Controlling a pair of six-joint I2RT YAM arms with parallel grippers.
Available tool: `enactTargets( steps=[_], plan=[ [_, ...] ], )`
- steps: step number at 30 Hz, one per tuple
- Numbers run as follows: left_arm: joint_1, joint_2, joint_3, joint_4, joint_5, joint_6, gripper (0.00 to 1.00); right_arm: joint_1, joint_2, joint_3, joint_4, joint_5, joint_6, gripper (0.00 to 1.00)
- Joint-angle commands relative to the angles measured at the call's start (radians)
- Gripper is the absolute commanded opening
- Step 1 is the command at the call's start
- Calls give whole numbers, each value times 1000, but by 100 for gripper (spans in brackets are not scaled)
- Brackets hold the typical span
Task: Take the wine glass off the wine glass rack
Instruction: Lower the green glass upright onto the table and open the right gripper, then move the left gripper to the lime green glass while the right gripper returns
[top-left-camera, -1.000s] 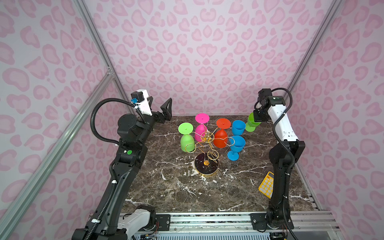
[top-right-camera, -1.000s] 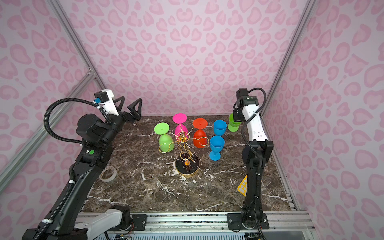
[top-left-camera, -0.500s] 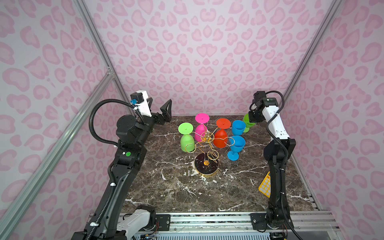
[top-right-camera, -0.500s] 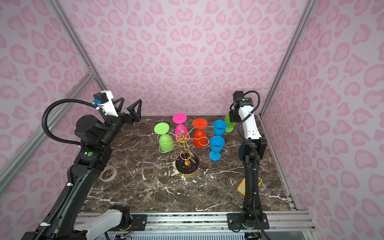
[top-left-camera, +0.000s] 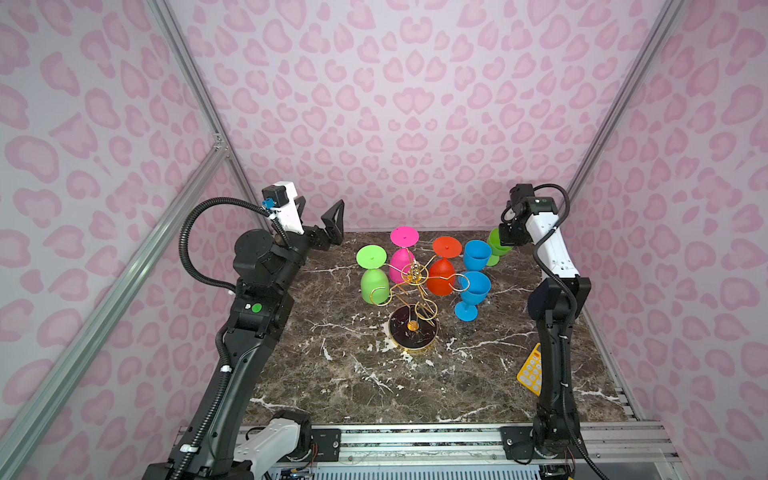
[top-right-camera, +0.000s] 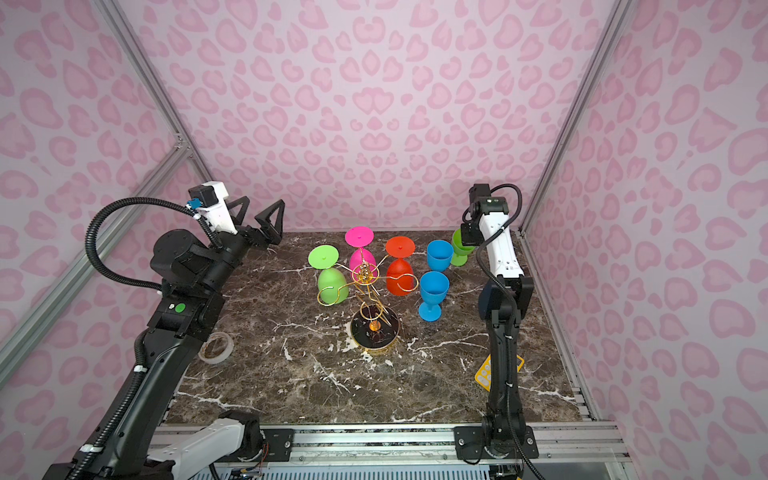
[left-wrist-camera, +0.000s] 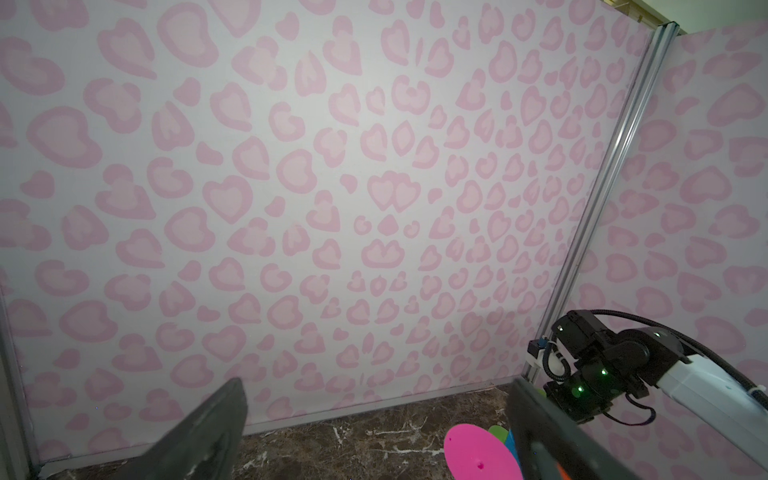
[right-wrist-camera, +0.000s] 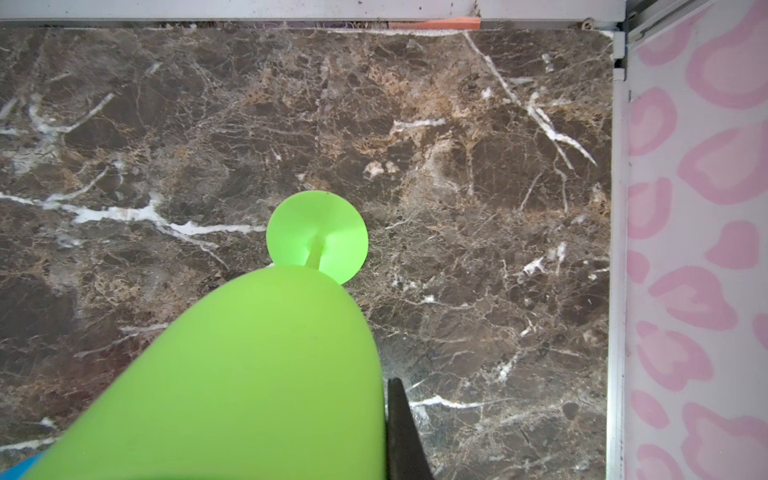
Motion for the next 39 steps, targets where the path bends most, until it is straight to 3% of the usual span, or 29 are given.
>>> enactTargets(
  steps=[1, 10, 18, 24, 28, 33, 36, 39],
  plan=[
    [1, -29, 4, 25, -59, -17, 98, 0, 22, -2, -9, -18, -4, 12],
    [1, -59, -5, 23, -81, -37, 98, -8, -33, -2, 36, -49, 20, 34],
    [2, -67, -20, 15, -83, -41, 98, -14, -74, -4, 74, -115, 48, 34],
    [4, -66, -33, -14, -112, -101, 99, -40, -157, -22, 143, -253, 69, 37],
    [5, -64, -43, -64, -104, -170, 100, -43, -308, -166, 309, -282, 99, 47],
    [9, -46, -28, -171, -24, -260, 95, -40, -424, -272, 403, -327, 122, 52],
    [20, -27, 17, -330, 58, -278, 86, -17, -510, -373, 468, -350, 114, 55],
    [41, -4, 47, -475, 185, -293, 79, 40, -657, -577, 598, -318, 86, 59]
  ],
)
